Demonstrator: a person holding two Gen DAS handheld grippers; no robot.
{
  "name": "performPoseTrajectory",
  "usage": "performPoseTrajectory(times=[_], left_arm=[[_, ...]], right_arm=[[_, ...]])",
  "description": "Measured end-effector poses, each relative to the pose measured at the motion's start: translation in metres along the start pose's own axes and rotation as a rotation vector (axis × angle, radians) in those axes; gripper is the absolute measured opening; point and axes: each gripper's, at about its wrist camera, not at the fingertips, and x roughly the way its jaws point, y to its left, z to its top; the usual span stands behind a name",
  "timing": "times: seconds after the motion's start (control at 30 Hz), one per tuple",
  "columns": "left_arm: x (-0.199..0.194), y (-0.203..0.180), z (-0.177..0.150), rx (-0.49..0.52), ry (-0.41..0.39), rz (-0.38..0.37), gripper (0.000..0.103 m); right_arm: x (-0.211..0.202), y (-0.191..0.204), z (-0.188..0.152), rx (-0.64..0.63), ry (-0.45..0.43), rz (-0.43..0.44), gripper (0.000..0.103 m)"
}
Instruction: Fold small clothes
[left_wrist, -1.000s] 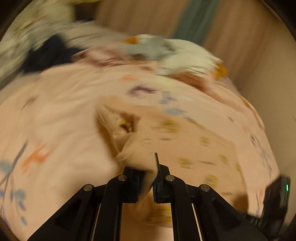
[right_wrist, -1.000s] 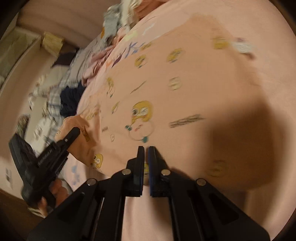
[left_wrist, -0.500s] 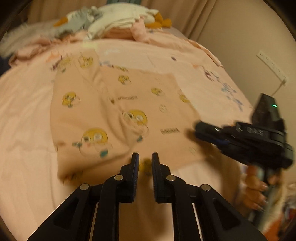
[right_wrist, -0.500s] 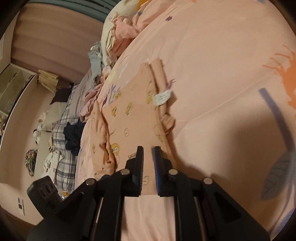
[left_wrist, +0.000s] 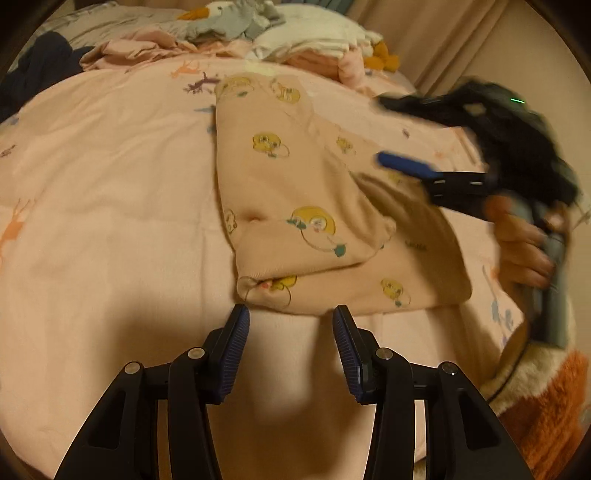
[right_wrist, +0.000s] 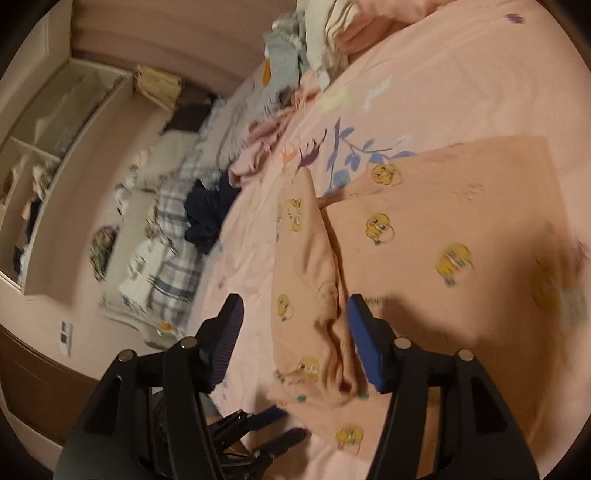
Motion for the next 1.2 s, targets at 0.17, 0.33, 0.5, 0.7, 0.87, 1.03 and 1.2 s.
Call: performPoseTrajectory(times=[0.17,0.33,0.5,0.7,0.87,1.03,1.2], left_arm=[[0.002,0.006,0.005,-0.05,0.006,-0.051,0.045],[0.005,0.016,0.009,-0.117,0.009,-0.145,0.045],[0.003,0.017,0.001,-0.12,-0.008,-0.145,0.045],[0.008,-0.005,0.003,-0.074,-0.028,0.022,0.038],[0.025,-0.01,0.018,-0.107,-0.005,0.025,0.02],[0.029,-0.025,0.019,-0.064,0.011,0.047,0.01],[0.033,-0.041,0.016,0.006,-0.004,0.078,0.009]], right_arm=[[0.051,-0.005,0.014,0.003,0.11,-0.029,0.058],[0.076,-0.002,0.016,-0.031,0.14,0.003,0.042],[0.07,-0.015,0.008,0.02,0.088,0.084,0.009],[0.025,-0.005,0.005,0.017,-0.04,0.095,0.008],[-0.025,-0.003,0.004,-0.004,-0.146,0.055,0.008],[-0.064,-0.021,-0.003,0.027,-0.217,0.022,0.008],[-0.084,-0.042,-0.012,0.063,-0.225,-0.036,0.008]])
